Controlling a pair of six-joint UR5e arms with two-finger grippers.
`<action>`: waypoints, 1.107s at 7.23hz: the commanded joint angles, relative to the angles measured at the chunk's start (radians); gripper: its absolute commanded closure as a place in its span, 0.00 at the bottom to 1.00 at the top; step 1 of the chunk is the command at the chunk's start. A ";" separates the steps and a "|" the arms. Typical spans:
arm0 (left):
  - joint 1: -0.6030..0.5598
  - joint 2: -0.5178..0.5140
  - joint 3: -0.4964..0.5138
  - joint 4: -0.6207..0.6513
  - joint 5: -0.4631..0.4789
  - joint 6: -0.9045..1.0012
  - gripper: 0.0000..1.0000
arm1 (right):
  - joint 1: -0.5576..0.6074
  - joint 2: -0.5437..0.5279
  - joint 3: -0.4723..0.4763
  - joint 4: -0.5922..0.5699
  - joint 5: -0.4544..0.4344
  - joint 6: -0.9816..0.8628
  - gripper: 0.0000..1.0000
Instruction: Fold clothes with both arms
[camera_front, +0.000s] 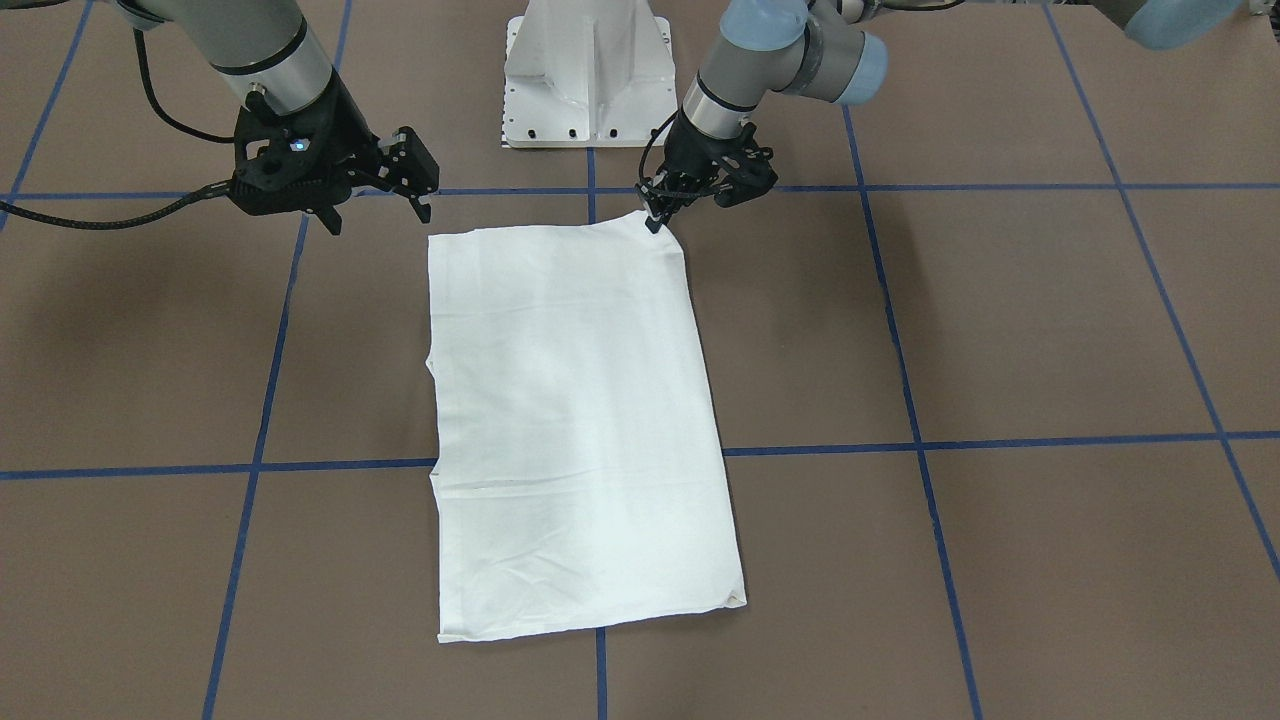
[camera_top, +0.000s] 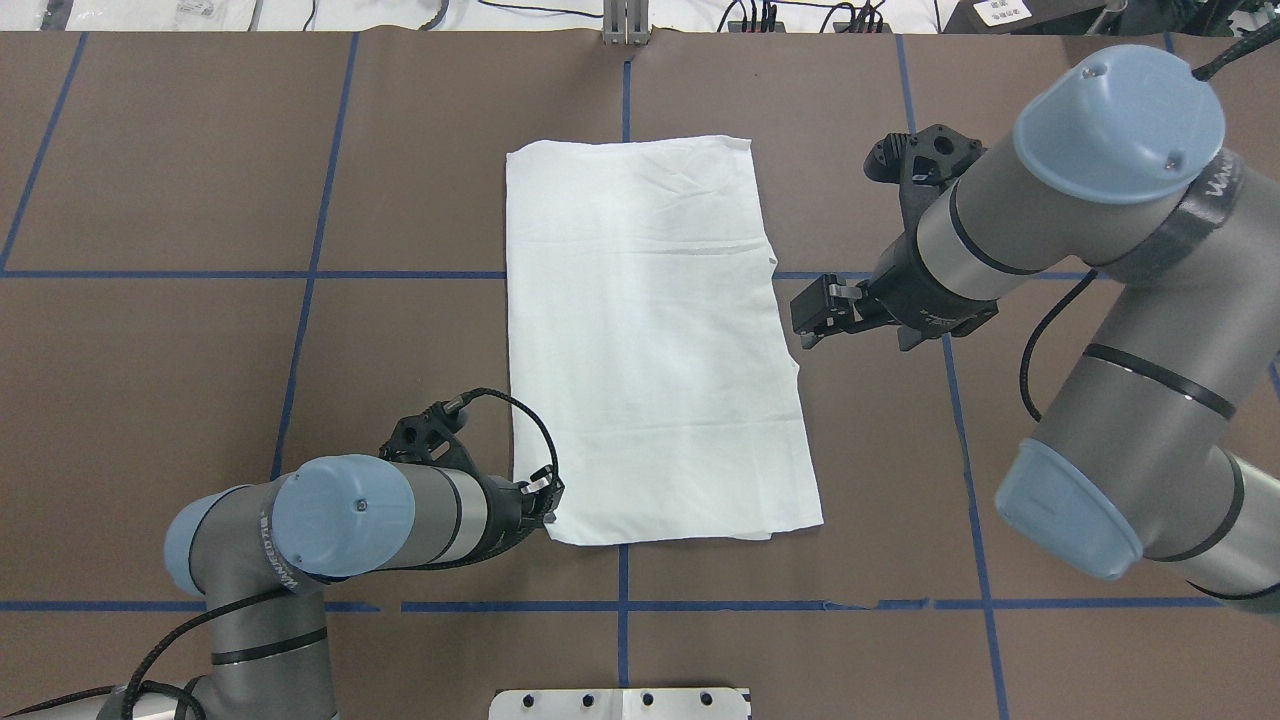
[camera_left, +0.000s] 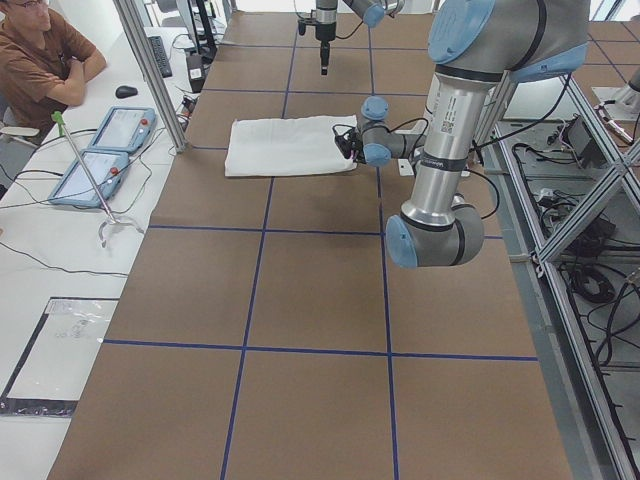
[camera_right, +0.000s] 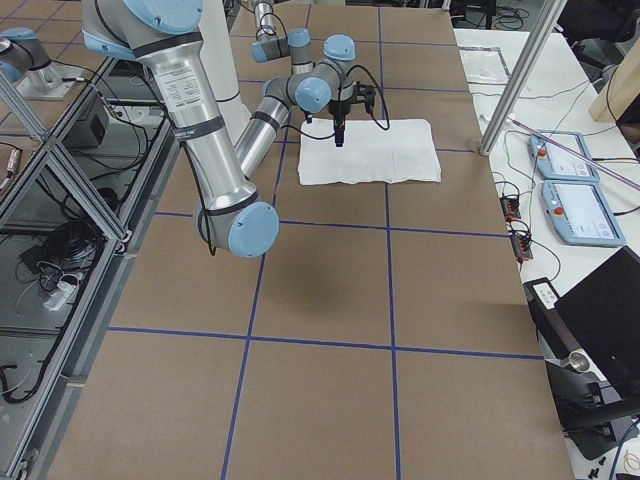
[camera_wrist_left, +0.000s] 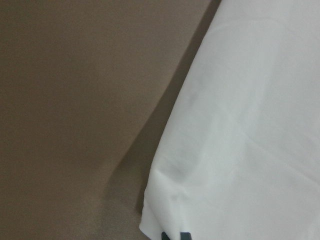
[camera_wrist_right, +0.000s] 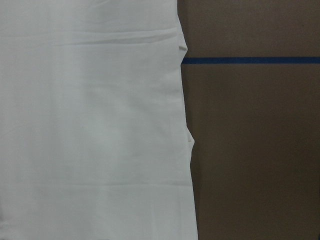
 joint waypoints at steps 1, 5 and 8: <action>-0.002 -0.002 -0.011 0.027 0.000 0.000 1.00 | -0.017 0.005 -0.011 0.002 0.000 0.081 0.00; 0.000 -0.005 -0.030 0.046 -0.003 0.013 1.00 | -0.262 0.008 -0.007 0.000 -0.205 0.570 0.00; -0.003 -0.005 -0.030 0.046 -0.003 0.017 1.00 | -0.367 0.010 -0.082 0.002 -0.293 0.767 0.00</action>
